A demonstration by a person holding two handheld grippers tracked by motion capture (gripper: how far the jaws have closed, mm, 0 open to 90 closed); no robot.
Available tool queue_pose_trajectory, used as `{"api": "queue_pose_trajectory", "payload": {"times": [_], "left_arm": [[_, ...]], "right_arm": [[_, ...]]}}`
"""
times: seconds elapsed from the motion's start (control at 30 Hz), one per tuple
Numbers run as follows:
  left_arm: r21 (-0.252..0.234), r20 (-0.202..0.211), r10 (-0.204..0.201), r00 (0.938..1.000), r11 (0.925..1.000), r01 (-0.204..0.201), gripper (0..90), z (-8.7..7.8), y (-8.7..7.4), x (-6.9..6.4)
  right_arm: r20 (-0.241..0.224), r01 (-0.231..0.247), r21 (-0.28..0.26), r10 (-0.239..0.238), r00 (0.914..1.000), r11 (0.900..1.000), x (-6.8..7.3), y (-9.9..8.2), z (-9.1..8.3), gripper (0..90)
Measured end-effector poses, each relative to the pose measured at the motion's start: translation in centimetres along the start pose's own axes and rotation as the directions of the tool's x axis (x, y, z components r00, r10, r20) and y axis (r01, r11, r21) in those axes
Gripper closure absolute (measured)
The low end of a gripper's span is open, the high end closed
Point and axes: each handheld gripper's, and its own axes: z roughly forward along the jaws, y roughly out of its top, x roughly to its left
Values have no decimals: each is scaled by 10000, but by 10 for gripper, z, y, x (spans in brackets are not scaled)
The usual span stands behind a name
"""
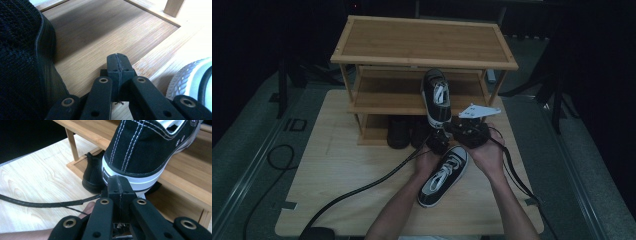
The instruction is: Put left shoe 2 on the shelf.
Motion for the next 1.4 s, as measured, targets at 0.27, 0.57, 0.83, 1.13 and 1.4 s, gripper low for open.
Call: {"api": "queue_pose_trajectory", "payload": {"times": [0.27, 0.57, 0.83, 1.13, 1.4], "left_arm": [[17, 16, 38, 10000, 10000, -38, 900, 0, 0, 0], [39, 0, 168, 9999, 9999, -168, 900, 0, 0, 1], [105, -24, 155, 9999, 9998, -155, 900, -1, 0, 1], [83, -42, 156, 9999, 9998, -155, 900, -1, 0, 1], [212, -132, 65, 9999, 9998, -62, 900, -2, 0, 0]], "right_arm": [[-100, -5, -94, 4, 9999, 10000, -2, 1, 5, 900], [-42, 145, -62, -145, 9999, 9999, -1, 6, 12, 900], [-37, 319, -45, -319, 9995, 9995, 3, 11, 20, 900], [384, 368, 73, -371, 9986, 9993, -4, 13, 22, 900], [473, 406, 69, -408, 9980, 9992, -10, 14, 24, 900]]}}
